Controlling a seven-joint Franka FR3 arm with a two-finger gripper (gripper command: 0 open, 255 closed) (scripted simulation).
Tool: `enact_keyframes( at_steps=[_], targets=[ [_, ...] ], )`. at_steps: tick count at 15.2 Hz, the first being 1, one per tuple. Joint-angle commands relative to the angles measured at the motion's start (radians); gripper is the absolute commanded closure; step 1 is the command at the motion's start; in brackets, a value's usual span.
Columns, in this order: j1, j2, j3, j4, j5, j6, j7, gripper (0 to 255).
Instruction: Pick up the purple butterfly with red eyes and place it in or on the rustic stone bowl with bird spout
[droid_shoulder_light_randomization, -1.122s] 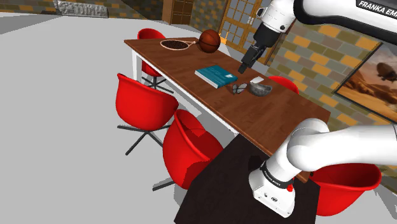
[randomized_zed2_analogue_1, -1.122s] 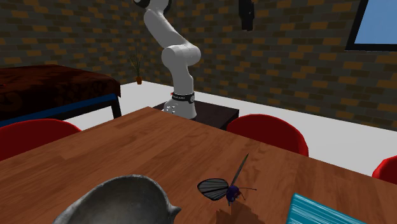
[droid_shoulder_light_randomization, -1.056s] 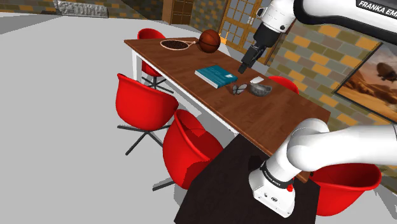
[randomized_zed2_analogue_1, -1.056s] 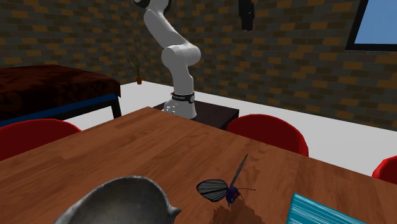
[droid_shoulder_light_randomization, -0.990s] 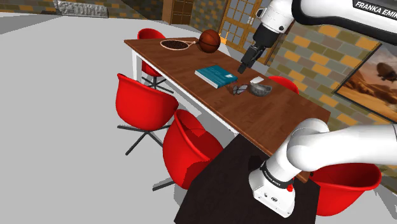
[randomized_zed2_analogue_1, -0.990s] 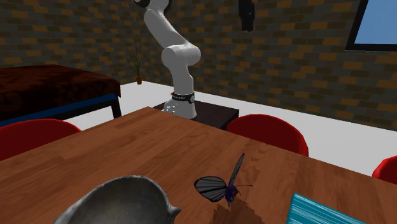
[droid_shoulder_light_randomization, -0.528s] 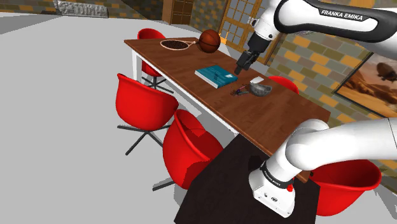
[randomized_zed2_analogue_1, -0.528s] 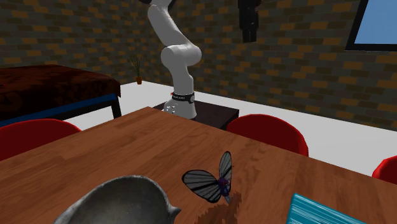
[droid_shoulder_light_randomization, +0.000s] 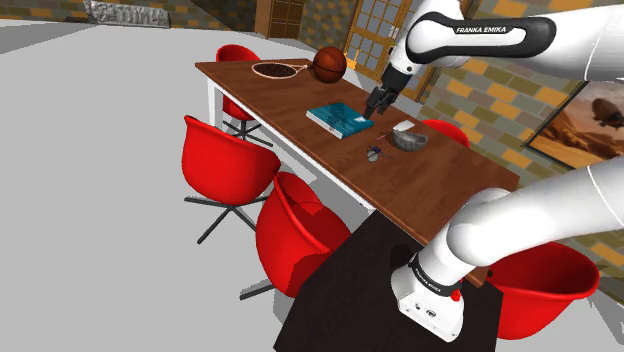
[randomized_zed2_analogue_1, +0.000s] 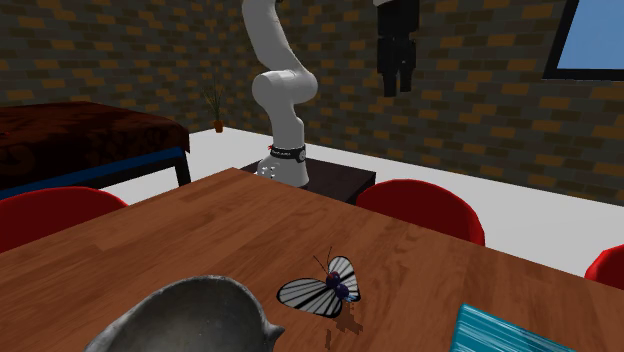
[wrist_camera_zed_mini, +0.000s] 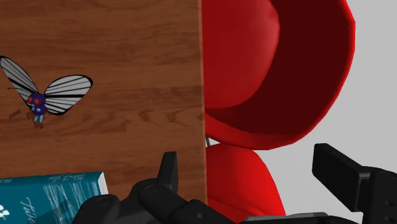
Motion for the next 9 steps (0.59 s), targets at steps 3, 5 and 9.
enact_keyframes(
  at_steps=[3, 5, 9],
  targets=[
    [-0.015, 0.119, -0.063, 0.038, 0.014, 0.076, -0.048, 0],
    [-0.022, 0.183, -0.094, 0.065, 0.03, 0.109, -0.076, 0],
    [-0.034, 0.317, -0.153, 0.131, 0.081, 0.164, -0.14, 0]
  ],
)
